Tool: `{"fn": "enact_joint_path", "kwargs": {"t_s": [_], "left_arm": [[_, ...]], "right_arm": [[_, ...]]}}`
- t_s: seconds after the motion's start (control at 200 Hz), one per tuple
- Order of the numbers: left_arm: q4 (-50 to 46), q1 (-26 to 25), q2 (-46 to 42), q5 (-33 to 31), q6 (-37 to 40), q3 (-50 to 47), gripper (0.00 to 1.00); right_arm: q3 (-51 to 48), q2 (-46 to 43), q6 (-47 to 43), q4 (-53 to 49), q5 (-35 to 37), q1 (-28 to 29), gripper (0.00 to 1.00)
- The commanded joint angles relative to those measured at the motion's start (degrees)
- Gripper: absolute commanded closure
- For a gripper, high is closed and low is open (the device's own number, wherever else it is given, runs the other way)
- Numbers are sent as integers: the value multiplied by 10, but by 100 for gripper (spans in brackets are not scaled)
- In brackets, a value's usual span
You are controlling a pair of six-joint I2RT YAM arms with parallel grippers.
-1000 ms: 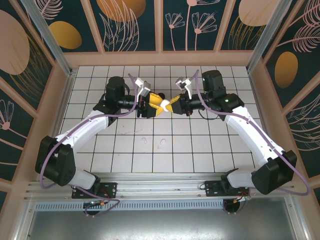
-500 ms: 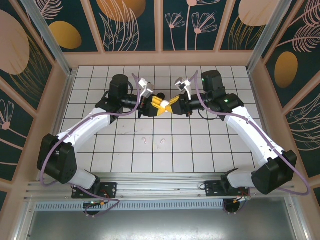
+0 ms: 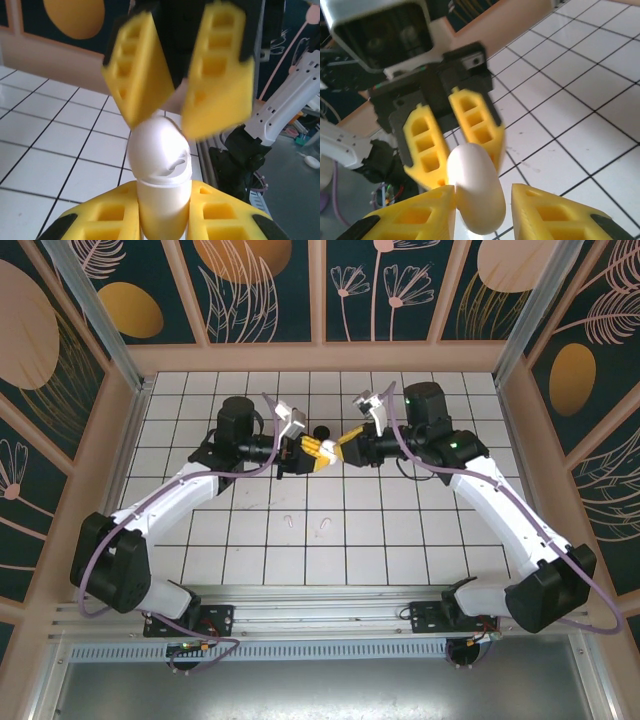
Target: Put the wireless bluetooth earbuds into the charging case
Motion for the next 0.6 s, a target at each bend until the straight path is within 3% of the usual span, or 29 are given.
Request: {"fn": "enact_joint_path", "kwargs": {"t_s": [0.0,0.325,0.591], "left_arm": [[61,-4,-37,-1,-20,-26,93],[119,-4,-68,-65,-68,-77,98],[103,7,-104,-187,-84,-121,99]], "right_arm": [[-14,-1,49,50,50,-23,66],[-27,3,89,74,50,-23,63],[-89,-28,194,118,165,-24,60]]}}
